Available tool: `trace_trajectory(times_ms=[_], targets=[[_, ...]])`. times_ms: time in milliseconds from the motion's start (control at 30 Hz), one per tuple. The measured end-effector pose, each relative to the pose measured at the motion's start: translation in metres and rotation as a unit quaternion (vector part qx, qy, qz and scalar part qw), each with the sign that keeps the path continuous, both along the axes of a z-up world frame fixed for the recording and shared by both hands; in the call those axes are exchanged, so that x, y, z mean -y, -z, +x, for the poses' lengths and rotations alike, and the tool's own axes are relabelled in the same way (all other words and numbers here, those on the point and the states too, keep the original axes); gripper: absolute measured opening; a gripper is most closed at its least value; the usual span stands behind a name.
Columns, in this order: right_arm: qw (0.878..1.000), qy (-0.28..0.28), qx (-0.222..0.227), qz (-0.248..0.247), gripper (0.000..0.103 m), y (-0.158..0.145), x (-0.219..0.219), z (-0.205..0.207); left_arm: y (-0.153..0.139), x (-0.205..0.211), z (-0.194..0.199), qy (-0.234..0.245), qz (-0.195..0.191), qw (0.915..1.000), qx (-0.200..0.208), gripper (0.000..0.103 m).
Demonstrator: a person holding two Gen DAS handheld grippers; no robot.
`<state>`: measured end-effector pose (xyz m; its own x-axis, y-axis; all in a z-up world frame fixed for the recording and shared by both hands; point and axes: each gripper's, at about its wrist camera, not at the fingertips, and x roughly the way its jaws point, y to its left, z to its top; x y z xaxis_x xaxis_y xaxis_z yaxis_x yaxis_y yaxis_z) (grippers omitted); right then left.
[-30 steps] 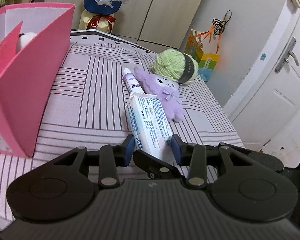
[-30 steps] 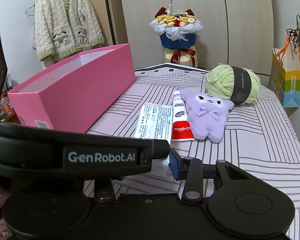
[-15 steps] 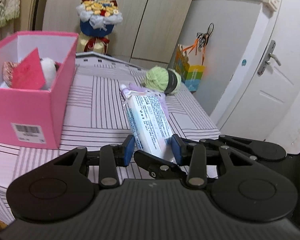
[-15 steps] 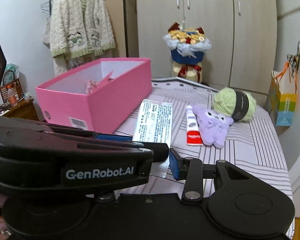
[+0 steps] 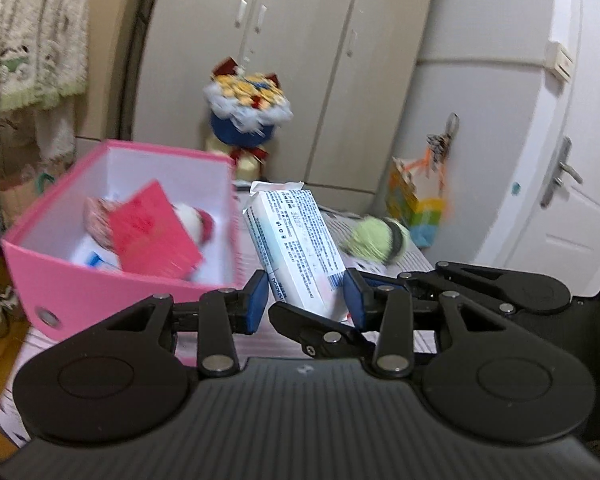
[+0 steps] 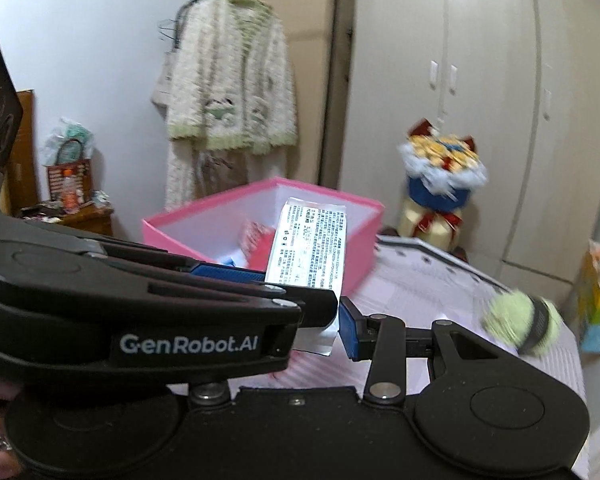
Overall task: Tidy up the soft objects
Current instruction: 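Lift the toothpaste box with both tools and carry it over the pink box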
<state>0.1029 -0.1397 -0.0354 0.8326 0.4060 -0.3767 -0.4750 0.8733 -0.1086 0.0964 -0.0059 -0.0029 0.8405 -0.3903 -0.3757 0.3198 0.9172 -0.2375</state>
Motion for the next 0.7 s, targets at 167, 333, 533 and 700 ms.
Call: trace_trajectory(times_ms=[167,333,533,700], targets=[[0.999,-0.036,0.004,0.009,0.046,-0.013,-0.032,0.031,-0.014,-0.032,0.022,-0.034,0.005,0.9994,0.008,0.04],[0.998,-0.056,-0.02,0.026,0.046,-0.019,-0.058,0.07,-0.022,-0.062,0.055,-0.057,0.008,0.9983,-0.01,0.04],[0.992,-0.065,-0.095,0.054,0.046,-0.006,-0.08,0.124,-0.015,-0.09,0.106,-0.083,0.016,0.9943,-0.064,0.038],[0.986,-0.066,-0.149,0.04,0.046,0.006,-0.097,0.156,-0.002,-0.112,0.142,-0.089,0.001,0.9894,-0.115,0.038]])
